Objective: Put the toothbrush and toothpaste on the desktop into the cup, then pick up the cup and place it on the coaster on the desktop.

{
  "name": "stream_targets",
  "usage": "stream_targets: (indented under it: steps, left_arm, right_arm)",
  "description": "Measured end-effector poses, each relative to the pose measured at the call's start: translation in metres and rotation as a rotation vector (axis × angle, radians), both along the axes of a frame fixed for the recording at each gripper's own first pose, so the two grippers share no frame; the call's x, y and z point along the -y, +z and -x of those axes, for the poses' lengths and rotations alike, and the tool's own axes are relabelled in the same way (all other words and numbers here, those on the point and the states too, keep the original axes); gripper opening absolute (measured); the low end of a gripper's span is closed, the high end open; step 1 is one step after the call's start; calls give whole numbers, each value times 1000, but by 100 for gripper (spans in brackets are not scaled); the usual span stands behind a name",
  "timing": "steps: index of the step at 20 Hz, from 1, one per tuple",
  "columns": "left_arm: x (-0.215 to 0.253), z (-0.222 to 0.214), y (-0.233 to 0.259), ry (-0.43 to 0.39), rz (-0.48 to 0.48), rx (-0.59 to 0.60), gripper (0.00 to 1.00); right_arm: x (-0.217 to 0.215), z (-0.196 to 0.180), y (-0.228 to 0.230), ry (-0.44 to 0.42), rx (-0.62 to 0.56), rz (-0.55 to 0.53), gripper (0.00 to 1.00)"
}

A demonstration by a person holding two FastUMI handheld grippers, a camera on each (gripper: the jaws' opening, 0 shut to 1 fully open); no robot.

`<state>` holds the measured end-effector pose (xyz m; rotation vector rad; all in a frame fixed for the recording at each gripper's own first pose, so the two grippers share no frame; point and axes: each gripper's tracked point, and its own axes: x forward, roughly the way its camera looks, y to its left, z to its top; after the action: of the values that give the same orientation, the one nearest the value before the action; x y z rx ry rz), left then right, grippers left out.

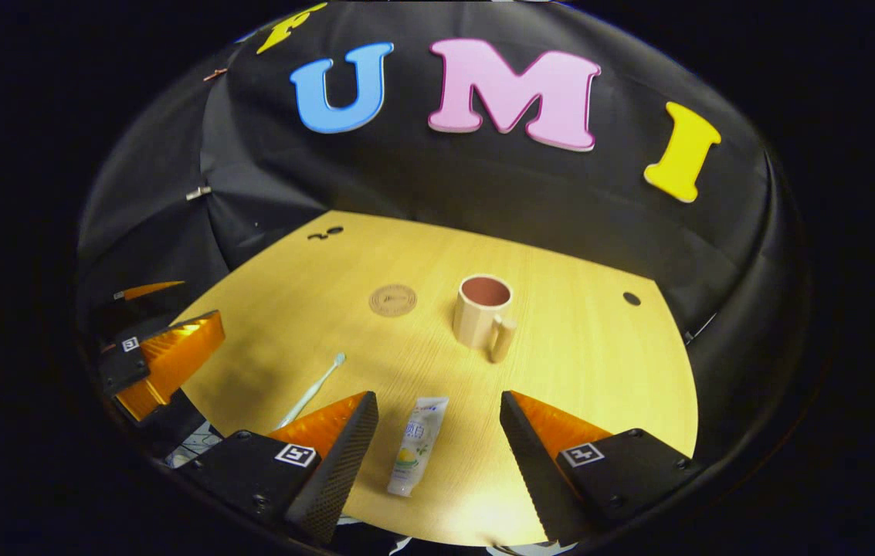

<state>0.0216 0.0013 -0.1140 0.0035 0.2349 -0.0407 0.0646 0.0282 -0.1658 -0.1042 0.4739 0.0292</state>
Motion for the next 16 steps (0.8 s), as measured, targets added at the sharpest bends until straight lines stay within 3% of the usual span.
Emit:
stream_targets:
  steps: [7,16]
  left_arm:
    - [-25,-8,-44,15,10,-70,96]
    - [-52,-21,-65,48,25,-103,96]
  right_arm:
    - [-10,-30,-81,-55,-194,42,97]
    - [-6,-47,-126,-97,-332,135,92]
